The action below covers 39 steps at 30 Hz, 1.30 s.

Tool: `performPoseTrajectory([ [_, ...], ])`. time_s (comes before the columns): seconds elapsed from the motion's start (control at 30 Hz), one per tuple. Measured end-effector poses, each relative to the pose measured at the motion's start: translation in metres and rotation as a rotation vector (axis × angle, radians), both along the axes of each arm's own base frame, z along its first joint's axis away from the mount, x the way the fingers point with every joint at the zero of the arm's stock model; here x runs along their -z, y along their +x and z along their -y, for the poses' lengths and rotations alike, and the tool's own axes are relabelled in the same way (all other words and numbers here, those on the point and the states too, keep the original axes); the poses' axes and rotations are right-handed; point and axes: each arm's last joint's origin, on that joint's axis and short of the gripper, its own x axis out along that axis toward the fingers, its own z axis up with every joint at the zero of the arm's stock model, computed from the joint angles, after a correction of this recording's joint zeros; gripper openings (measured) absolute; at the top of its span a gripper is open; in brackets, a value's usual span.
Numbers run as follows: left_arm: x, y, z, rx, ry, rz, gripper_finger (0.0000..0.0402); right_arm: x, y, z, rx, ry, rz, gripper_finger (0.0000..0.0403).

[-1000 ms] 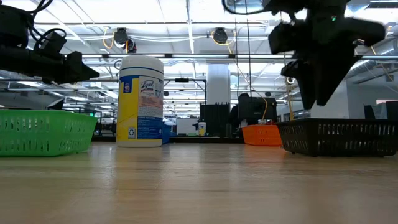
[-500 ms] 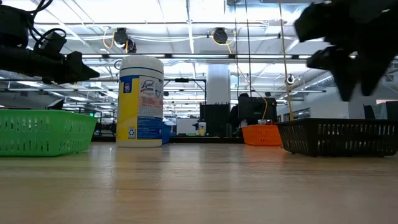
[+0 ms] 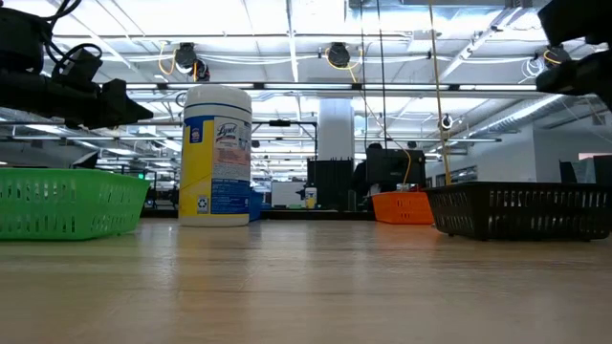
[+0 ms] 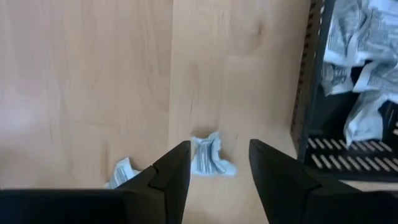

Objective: Pick & Place First Aid Supplies
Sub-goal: Put the gray towelette pack into the black bin

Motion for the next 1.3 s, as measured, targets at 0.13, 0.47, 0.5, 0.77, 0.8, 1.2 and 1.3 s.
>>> performPoseTrajectory([
  [0.13, 0.0, 0.0, 0.0, 0.0, 0.0, 0.0, 0.0274, 0.0, -0.009, 0.0, 0.02, 0.0, -0.009, 0.0155],
  [0.47, 0.0, 0.0, 0.0, 0.0, 0.0, 0.0, 0.0273, 0.015, -0.023, 0.004, 0.084, -0.027, -0.063, 0.0155],
  [0.5, 0.0, 0.0, 0.0, 0.0, 0.0, 0.0, 0.0274, 0.019, -0.024, 0.004, 0.091, -0.032, -0.075, 0.0155],
  [0.77, 0.0, 0.0, 0.0, 0.0, 0.0, 0.0, 0.0274, 0.044, -0.033, 0.002, 0.061, 0.004, -0.101, 0.0155],
  [0.8, 0.0, 0.0, 0.0, 0.0, 0.0, 0.0, 0.0274, 0.046, -0.034, 0.001, 0.055, 0.008, -0.096, 0.0155],
  [1.2, 0.0, 0.0, 0.0, 0.0, 0.0, 0.0, 0.0273, 0.077, -0.031, -0.001, 0.019, -0.016, -0.079, 0.0154],
  [1.3, 0.0, 0.0, 0.0, 0.0, 0.0, 0.0, 0.0274, 0.078, -0.03, -0.002, -0.003, -0.011, -0.071, 0.0135],
])
